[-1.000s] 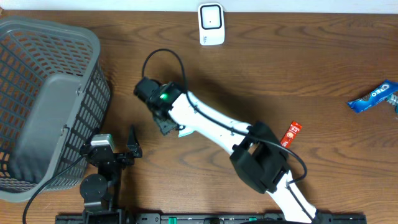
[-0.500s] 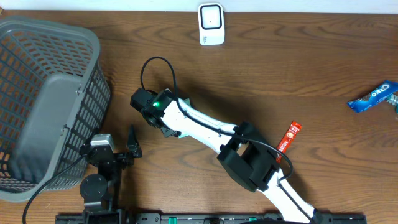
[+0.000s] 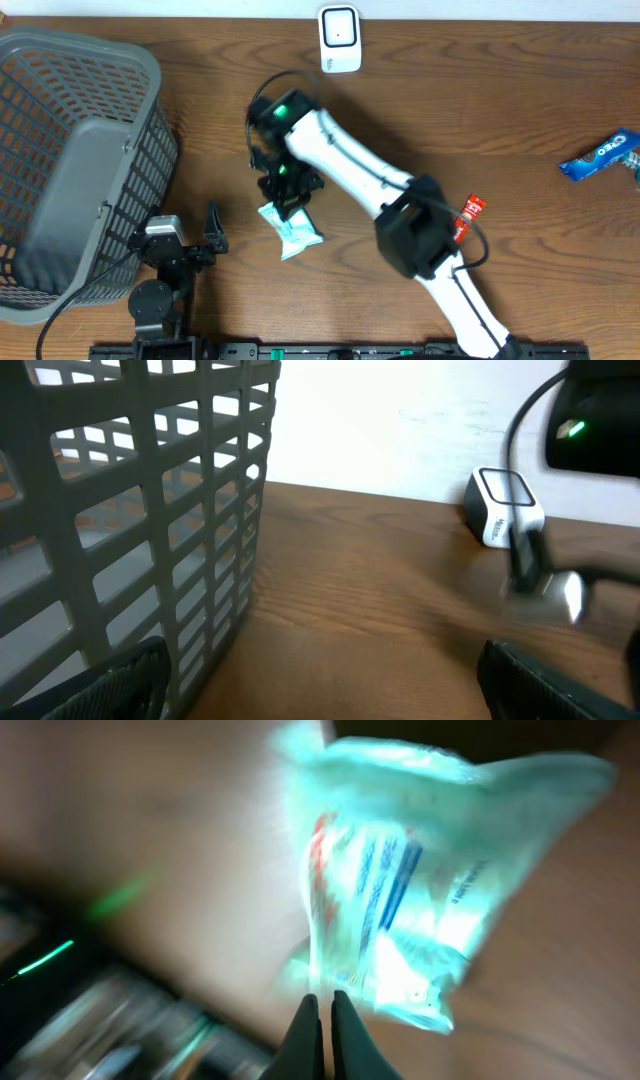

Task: Scan the item barcode
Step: 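Lift the wipes pack and reorient it in the right gripper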

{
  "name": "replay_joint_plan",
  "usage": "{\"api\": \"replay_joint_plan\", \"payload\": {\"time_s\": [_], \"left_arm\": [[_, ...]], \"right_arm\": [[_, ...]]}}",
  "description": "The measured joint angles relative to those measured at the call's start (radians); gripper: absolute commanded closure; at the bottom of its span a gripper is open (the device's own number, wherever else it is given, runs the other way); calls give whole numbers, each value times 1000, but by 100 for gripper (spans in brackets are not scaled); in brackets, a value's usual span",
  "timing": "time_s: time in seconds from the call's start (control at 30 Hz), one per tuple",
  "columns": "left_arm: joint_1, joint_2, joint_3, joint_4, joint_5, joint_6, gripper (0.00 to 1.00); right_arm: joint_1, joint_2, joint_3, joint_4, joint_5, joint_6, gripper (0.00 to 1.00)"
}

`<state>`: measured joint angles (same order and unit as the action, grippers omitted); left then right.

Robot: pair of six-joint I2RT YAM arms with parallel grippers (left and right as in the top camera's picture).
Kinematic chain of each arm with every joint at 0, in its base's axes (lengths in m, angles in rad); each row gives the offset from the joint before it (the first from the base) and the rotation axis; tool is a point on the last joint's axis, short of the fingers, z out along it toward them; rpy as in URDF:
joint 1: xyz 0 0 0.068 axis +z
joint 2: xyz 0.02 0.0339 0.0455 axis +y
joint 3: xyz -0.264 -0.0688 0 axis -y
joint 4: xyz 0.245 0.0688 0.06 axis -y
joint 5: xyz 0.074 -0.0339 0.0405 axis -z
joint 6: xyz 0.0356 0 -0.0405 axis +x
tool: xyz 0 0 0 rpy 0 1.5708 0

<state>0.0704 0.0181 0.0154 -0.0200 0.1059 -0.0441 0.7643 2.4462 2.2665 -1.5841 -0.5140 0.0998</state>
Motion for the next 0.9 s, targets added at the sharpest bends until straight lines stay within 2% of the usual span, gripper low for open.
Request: {"api": "replay_joint_plan", "payload": {"time_s": [0.13,0.2,0.27,0.3,0.33,0.37,0.47,0.63,0.9], "left_arm": [[0,0,0,0,0,0,2],[0,0,0,0,0,0,2],[0,0,0,0,0,0,2],[0,0,0,0,0,0,2],[0,0,0,0,0,0,2],[0,0,0,0,0,0,2],[0,0,0,0,0,0,2],[0,0,0,0,0,0,2],[0,0,0,0,0,0,2]], "right_arm": [[-113,0,9,-52,-269,-173,98],[-153,0,7,-50,-304,-208,78],[-191,0,2,-52,-296,-215,69],[-201,0,0,-56,-281,-214,53],[-206,0,-2,-62,-262,-214,16],[-204,0,-4,-67,-242,-216,1],[-166,0,-5,-56,-156,-194,1],[-63,0,-12,3,30,-60,1],[-1,0,-52,91,111,7,1]]}}
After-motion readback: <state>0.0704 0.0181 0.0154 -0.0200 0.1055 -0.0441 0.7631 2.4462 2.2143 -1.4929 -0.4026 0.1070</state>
